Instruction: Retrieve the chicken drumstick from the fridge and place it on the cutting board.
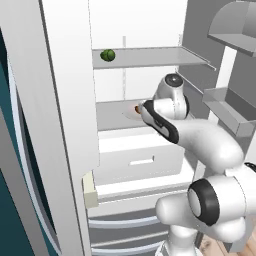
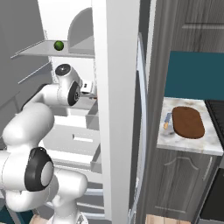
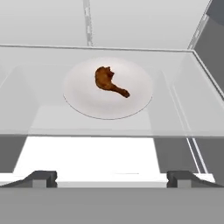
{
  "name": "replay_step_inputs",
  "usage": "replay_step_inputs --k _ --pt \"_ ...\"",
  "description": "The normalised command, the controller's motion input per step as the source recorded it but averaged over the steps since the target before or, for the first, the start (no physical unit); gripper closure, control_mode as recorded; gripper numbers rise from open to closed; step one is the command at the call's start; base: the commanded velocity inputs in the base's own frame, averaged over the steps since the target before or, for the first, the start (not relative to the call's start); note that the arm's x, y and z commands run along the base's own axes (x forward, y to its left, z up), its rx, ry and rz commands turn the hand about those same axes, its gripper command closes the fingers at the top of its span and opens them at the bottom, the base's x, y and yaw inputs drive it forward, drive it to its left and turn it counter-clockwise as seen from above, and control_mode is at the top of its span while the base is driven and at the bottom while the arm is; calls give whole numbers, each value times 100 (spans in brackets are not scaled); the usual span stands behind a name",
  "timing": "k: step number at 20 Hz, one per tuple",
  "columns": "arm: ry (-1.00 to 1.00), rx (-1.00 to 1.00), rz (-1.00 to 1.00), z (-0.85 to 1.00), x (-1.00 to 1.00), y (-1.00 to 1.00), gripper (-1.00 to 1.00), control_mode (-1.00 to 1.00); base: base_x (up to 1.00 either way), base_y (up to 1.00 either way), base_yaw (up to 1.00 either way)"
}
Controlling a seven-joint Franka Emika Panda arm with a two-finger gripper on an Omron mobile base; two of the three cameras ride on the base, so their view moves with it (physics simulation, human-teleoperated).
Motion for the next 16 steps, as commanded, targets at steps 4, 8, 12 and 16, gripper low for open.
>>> replay_step_inputs --k 4,8,12,16 --pt "0 0 -1 -16 40 0 -100 -100 0 0 0" --pt "-1 0 0 -17 35 0 -100 -100 0 0 0" --pt "-1 0 0 -19 34 0 -100 -100 0 0 0" --pt "0 0 0 -2 36 0 -100 -100 0 0 0"
